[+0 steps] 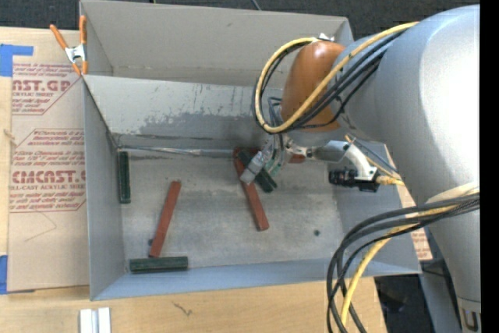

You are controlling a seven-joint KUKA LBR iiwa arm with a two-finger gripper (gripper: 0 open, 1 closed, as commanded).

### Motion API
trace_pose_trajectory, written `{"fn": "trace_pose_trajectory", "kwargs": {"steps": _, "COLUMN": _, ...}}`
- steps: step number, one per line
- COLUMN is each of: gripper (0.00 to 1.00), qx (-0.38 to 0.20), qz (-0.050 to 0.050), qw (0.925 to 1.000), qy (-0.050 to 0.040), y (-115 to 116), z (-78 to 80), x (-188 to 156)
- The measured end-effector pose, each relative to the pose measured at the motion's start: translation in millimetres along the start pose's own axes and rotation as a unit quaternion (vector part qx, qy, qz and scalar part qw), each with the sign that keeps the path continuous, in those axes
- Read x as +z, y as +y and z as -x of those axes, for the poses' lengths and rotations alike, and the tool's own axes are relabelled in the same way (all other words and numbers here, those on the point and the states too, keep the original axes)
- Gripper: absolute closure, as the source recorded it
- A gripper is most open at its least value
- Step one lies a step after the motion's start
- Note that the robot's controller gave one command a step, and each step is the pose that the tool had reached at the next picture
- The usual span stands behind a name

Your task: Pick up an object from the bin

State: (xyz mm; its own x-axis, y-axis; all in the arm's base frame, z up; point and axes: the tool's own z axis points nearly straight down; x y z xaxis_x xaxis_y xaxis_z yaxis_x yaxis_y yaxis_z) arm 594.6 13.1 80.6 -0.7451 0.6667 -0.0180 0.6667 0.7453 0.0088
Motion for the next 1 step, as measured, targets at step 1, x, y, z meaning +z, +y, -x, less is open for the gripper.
{"fn": "trace_pose_trajectory", "kwargs": {"steps": 1, "gripper": 1.00, "qx": 0.000, "qz": 0.000, "qw": 1.0000, "qy": -0.0001, "y": 0.0, "z": 0.0, "x": 0.0}}
